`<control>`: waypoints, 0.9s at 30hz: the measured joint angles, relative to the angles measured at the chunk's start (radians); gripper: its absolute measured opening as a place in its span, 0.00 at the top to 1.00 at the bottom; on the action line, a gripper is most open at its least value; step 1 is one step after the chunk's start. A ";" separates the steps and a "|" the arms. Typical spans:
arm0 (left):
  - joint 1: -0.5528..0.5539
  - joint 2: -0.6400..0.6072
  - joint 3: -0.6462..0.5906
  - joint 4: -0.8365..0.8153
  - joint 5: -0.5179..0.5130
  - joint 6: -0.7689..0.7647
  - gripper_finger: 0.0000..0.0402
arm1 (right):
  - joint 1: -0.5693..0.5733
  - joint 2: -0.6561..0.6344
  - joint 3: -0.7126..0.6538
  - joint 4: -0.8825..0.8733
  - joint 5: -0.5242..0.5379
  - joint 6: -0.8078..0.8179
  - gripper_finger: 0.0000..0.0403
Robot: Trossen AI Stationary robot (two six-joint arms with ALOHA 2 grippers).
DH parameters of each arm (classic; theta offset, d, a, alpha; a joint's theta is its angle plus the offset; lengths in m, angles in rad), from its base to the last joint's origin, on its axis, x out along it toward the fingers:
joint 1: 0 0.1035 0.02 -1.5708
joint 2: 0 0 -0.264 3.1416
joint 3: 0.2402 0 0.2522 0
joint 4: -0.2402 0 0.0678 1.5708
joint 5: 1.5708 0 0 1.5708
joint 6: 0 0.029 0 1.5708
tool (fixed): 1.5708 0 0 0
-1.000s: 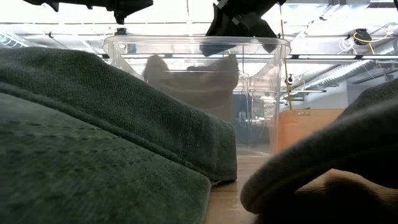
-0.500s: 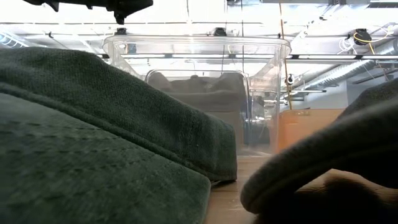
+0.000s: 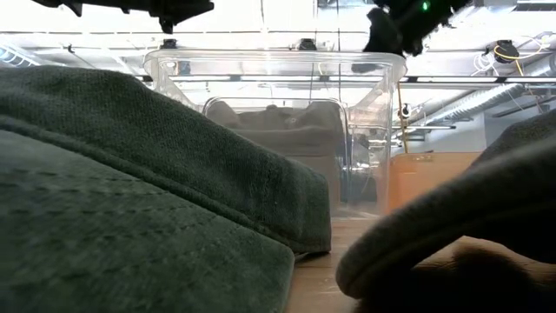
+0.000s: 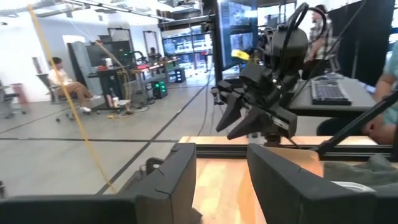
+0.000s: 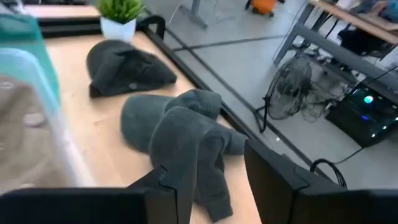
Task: Pick & Place hat
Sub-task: Put the top green cap into the green bin
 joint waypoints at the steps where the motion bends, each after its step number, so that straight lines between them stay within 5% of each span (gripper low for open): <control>1: 0.000 0.000 0.000 -0.003 -0.010 0.004 0.61 | -0.017 -0.016 -0.029 0.031 -0.014 -0.017 0.69; 12: 0.007 0.113 0.041 -0.043 -0.224 0.027 0.61 | -0.335 -0.114 -0.132 0.133 -0.223 -0.052 0.69; 21: 0.041 0.381 0.522 -0.855 -0.435 -0.149 0.61 | -0.493 -0.085 -0.132 0.133 -0.287 -0.107 0.70; 27: 0.081 0.578 0.696 -1.143 -0.441 -0.125 0.61 | -0.564 -0.083 -0.133 0.125 -0.406 -0.151 0.70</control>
